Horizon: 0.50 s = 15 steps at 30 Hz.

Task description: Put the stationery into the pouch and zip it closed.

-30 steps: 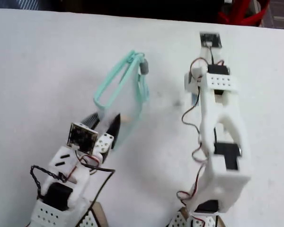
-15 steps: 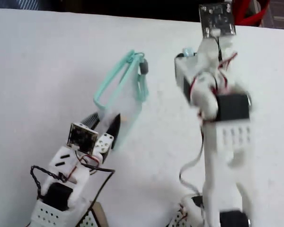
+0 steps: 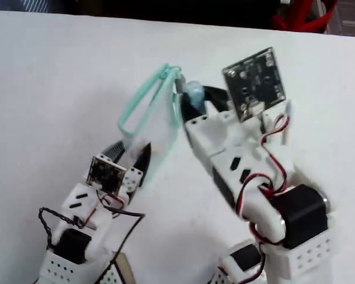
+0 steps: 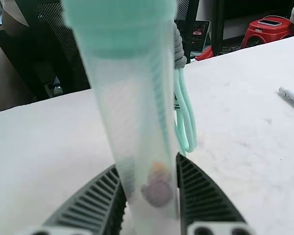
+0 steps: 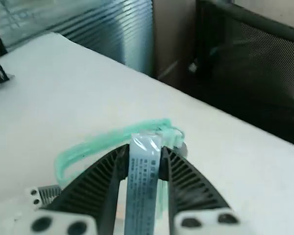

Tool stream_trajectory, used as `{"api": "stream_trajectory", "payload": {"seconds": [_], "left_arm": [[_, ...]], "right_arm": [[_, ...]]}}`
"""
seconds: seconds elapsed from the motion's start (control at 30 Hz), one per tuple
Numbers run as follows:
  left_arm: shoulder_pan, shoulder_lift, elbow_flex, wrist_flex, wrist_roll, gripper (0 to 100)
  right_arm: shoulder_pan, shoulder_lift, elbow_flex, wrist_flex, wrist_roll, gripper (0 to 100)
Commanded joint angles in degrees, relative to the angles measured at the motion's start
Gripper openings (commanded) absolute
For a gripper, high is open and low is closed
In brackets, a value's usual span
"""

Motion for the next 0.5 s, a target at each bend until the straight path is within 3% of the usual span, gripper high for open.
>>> {"api": "stream_trajectory", "payload": {"seconds": [0.0, 0.47], "left_arm": [[0.48, 0.4, 0.09, -0.35, -0.97, 12], [0.57, 0.4, -0.09, -0.35, -0.97, 12]], "right_arm": [[-5.14, -0.22, -1.14, -11.21, -0.09, 1.8], [-7.52, 11.12, 18.2, -48.22, 0.0, 1.8]]}}
